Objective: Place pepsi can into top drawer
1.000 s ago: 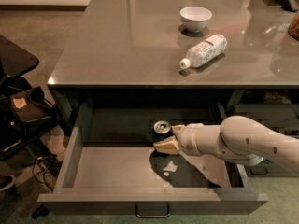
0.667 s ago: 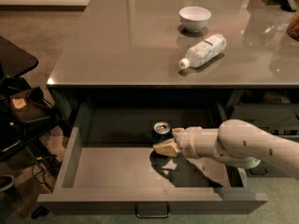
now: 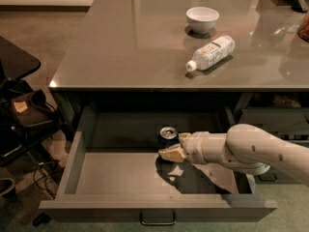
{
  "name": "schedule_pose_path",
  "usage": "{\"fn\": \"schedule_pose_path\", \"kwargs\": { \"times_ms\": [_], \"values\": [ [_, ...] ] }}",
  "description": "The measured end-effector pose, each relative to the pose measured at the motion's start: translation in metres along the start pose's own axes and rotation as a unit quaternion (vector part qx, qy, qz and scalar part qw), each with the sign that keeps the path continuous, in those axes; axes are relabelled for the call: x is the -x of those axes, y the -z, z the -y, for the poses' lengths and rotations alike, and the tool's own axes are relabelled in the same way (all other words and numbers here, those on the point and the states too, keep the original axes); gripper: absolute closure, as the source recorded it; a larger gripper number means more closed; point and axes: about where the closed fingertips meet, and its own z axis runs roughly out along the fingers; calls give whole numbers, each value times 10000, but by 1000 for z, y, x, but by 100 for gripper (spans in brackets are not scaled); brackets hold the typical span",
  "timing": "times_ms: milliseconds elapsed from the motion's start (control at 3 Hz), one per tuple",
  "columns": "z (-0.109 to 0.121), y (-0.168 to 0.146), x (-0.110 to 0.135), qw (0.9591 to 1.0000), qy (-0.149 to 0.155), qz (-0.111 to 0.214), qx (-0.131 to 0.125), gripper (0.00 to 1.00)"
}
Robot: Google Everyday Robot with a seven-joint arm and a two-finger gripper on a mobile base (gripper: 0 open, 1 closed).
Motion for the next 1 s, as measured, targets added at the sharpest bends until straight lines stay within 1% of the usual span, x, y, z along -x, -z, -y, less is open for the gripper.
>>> {"fn": "schedule_pose_path", "kwargs": {
  "times_ms": [667,1000],
  "values": [
    [0,0,0,10000,0,0,0,12],
    [0,0,0,10000,0,0,1,0]
  ]
}}
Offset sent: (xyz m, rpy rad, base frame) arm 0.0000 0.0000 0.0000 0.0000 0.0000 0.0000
